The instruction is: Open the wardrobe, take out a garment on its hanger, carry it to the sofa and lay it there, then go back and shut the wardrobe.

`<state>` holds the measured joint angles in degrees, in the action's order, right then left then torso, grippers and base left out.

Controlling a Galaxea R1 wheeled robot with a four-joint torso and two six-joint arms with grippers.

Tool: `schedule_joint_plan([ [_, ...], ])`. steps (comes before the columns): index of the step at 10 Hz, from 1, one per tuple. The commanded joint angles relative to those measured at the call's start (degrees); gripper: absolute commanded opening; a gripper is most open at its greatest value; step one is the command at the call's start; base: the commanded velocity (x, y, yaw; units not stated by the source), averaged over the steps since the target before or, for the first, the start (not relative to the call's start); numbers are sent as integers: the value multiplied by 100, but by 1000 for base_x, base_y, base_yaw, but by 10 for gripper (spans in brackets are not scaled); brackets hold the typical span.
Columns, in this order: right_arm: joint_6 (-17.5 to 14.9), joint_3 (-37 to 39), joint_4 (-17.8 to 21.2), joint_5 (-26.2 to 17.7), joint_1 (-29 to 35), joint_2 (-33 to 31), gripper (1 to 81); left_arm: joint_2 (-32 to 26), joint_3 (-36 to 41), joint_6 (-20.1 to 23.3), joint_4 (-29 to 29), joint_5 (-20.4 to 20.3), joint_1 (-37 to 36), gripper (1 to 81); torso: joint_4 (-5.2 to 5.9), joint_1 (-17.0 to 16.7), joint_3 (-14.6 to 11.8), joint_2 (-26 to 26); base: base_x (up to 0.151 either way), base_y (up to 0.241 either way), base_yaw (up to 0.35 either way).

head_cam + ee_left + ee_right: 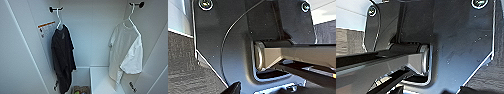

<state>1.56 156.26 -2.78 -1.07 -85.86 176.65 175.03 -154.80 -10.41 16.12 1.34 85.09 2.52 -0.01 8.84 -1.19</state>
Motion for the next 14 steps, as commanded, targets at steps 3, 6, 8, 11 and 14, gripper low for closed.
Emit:
schedule_joint_plan([
  [3,-16,-26,-3,-359,169,74,811,-12,2,109,-249,253,-234,811,-724,1,-182,0,0,0,0],
  [6,-15,-26,-3,-350,161,48,811,50,2,127,-197,253,-243,811,-1006,1,-345,0,0,0,0],
  [8,-15,-18,-3,-350,161,39,811,6,2,136,-179,253,-295,811,-1162,1,-462,0,0,0,0],
  [11,-15,9,-3,-350,161,39,811,-29,2,153,-170,261,-348,811,-1127,1,-385,-2,0,0,0],
  [14,-15,-18,-3,-350,161,48,811,-56,2,276,-161,261,-445,811,-1127,1,-385,-2,0,0,0],
])
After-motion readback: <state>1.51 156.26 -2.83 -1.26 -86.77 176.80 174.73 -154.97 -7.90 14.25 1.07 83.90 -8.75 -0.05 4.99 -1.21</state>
